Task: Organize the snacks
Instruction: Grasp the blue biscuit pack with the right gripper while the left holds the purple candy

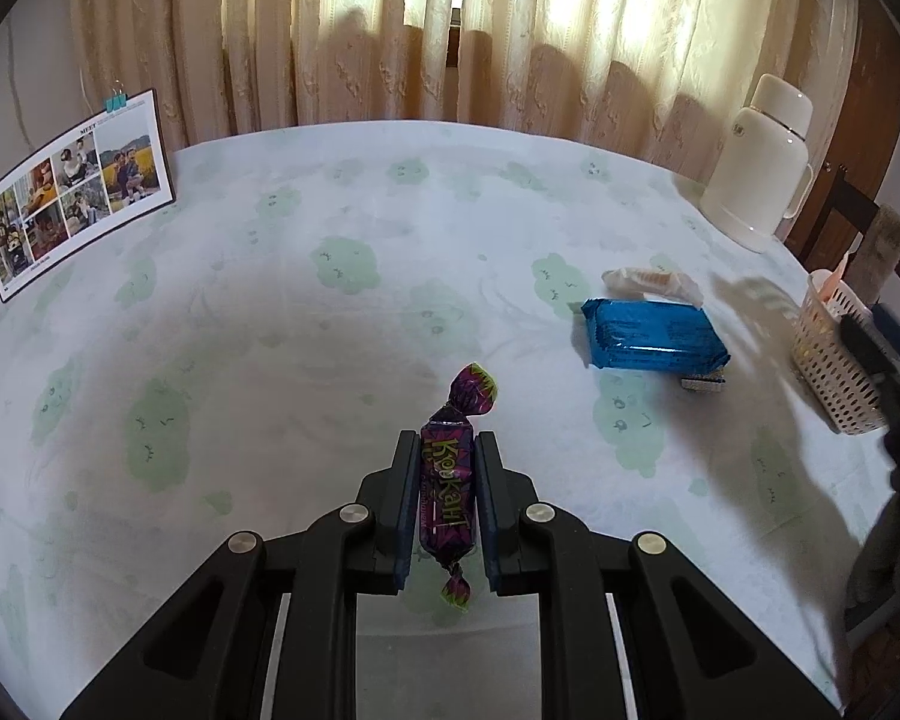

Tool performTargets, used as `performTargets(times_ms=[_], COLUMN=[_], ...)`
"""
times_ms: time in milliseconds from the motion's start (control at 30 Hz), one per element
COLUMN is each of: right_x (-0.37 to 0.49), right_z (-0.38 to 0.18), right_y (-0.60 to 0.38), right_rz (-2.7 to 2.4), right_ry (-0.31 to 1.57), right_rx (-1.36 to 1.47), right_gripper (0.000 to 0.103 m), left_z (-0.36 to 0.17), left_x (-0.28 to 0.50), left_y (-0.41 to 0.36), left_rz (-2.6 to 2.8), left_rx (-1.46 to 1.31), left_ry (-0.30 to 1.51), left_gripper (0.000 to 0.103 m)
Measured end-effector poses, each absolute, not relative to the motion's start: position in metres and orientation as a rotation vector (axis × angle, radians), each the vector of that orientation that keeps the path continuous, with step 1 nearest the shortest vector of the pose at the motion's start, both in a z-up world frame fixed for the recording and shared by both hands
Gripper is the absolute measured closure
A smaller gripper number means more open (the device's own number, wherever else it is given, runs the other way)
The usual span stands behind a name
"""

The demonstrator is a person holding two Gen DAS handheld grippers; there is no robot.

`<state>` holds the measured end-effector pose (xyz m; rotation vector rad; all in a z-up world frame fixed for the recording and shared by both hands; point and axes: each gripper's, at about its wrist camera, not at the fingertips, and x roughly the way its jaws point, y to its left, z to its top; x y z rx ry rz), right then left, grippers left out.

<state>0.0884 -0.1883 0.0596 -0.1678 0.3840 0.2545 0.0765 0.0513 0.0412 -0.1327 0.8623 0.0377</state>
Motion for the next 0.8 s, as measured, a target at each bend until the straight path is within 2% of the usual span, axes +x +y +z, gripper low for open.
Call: performTargets(times_ms=[267, 700, 800], right_x=[0.144, 0.171, 0.155], right_z=[0.031, 0.006, 0.009], right_y=[-0.164, -0.118, -0.109], right_rz=[0.421, 0.582, 0.788], right_ry=[0.632, 0.79, 0.844], right_rx=[-0.08, -0.095, -0.016], right_gripper=[0.026, 0.026, 0.027], left_z=[0.047, 0.052, 0.053], left_x=[0.072, 0.068, 0.068], left_y=[0.055, 0.059, 0.06], left_rz=[0.026, 0.018, 0.021], left_rx=[-0.158, -0.184, -0.192], left_ry=[0.848, 0.838, 0.837], left_gripper=[0.087, 0.087, 0.087])
